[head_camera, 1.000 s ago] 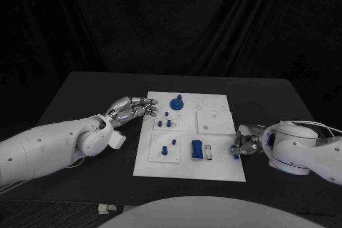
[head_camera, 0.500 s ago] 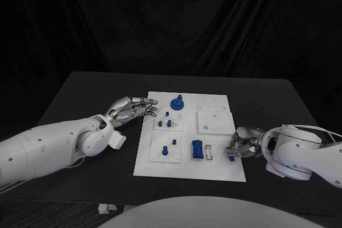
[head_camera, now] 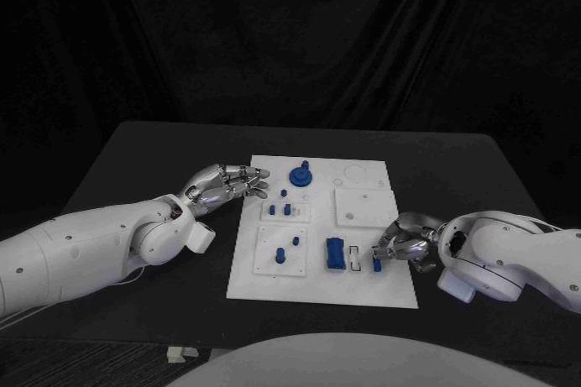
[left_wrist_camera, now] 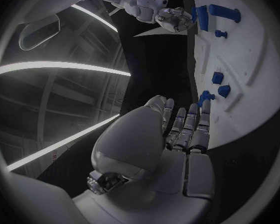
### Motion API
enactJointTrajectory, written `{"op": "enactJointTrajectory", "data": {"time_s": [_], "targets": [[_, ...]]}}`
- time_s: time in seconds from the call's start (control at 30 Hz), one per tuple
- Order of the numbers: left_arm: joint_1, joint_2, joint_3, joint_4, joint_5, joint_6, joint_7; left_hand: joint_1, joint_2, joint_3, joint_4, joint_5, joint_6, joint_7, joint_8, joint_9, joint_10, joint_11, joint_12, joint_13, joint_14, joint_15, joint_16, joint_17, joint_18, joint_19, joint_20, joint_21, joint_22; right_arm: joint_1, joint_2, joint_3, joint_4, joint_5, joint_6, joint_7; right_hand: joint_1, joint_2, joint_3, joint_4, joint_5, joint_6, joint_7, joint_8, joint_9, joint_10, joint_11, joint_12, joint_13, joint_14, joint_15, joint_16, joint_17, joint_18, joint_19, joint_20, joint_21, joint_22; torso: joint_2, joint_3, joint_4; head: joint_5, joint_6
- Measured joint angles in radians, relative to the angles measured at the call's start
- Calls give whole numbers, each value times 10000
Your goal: Assemble the parts on the task board
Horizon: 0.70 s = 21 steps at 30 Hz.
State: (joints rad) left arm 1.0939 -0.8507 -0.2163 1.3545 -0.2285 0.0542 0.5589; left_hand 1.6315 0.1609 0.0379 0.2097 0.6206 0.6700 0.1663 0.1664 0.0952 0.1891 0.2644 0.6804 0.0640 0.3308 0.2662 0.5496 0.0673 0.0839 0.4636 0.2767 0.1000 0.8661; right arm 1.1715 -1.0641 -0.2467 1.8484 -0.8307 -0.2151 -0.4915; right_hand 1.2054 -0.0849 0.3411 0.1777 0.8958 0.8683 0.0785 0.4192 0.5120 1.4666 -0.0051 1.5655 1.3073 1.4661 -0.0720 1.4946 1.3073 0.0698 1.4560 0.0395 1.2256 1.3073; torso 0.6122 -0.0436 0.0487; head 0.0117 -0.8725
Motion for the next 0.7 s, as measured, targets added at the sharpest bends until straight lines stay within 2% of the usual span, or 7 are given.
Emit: {"op": "enactJointTrajectory", "data": {"time_s": [0.23, 0.57, 0.7], "targets": [[0, 14, -2, -26, 0, 0, -10, 0, 0, 0, 0, 0, 0, 0, 0, 0, 0, 0, 0, 0, 0, 0, 0, 0, -1, 0, 0, 0, 0, 16, 326, -3, -247, 1102, -134, 124, -205, -5, 81, -81, -186, 1, -1, 116, 116, 0, 0, 0, 0, 0, 0, -39, 0, 0, 0, 0, -129, 0, 0, -4, 9, -22, 0], [-1, 79, -3, -46, 0, 12, -24, 0, 0, -1, 0, 0, 0, 0, 0, 0, 0, 0, 0, 0, 0, 0, 0, 0, 0, 0, 0, 0, 0, 17, 686, -5, -571, 1491, -81, 180, -366, 41, 138, -138, -574, -215, 34, 199, 272, 0, 0, 0, 0, -1, -1, -108, 0, -1, -118, 28, -405, 8, -1, -4, 20, -13, 0], [-1, 79, -3, -57, 0, 18, -34, 0, 0, -1, 0, 0, 0, 0, 0, 1, 0, 0, 0, 0, 0, 0, 0, 0, 0, 0, 0, 0, 0, 17, 781, -7, -677, 1392, 4, 181, -522, 20, 164, -167, -953, -426, 84, 232, 363, 1, 72, 0, 0, -9, 62, -116, 0, 0, -199, 56, -508, 8, -1, -5, 6, 12, 0]]}}
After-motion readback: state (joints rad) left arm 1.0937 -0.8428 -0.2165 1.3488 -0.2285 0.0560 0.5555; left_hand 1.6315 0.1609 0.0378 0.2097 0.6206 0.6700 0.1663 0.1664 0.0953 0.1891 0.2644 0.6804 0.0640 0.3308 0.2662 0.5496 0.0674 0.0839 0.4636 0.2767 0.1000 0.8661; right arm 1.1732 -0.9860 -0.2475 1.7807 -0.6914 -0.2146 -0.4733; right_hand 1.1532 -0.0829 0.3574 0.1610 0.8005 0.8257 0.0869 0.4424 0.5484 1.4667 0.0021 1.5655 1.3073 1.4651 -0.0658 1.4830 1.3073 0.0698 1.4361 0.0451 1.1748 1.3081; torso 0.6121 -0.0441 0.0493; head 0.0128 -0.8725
